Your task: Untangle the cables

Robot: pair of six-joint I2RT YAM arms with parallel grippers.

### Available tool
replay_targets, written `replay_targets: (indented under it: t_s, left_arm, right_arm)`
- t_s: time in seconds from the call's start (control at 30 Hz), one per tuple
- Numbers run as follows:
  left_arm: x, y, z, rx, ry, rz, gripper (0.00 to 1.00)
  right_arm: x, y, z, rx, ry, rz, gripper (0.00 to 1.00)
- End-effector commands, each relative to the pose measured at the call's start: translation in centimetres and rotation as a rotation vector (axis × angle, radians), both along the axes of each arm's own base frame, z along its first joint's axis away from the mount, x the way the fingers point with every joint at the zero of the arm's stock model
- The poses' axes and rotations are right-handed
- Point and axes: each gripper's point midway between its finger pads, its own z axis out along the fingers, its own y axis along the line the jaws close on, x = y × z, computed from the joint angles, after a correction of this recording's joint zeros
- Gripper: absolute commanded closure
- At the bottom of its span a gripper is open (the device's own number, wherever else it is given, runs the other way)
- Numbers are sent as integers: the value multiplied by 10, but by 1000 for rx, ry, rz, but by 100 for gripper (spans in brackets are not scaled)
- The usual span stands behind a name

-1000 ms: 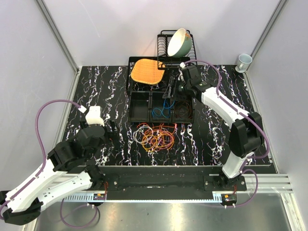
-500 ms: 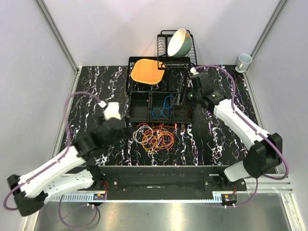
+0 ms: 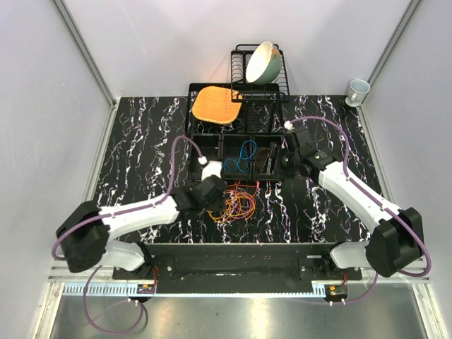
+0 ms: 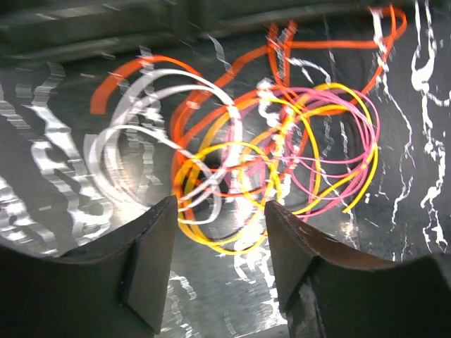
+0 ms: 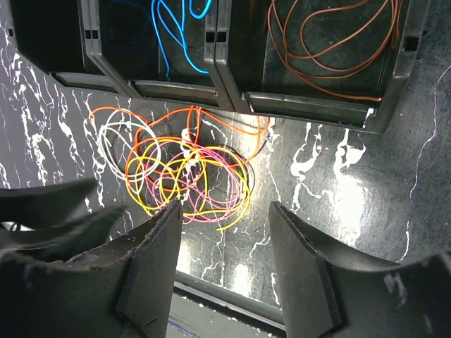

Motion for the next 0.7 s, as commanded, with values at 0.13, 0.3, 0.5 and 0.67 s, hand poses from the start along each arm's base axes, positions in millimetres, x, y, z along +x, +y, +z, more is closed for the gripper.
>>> replay_targets:
  t_s: [0.13,0.3,0.5,0.67]
  left_arm:
    - [1,-60,-16,-56,32,-67,47]
    - [0,-69,-29,-25,55,-74,52]
    - [2,-63,-37,20,60,-40,60]
    - [4,-56,-37,43,50,-11,88]
  right_arm:
    - [8,3,14,3,-58,13,42]
    - [7,4,11,3,-52,19,43]
    - [6,3,11,4,-54,13,44]
    - [8,4,8,5,-50,16,45]
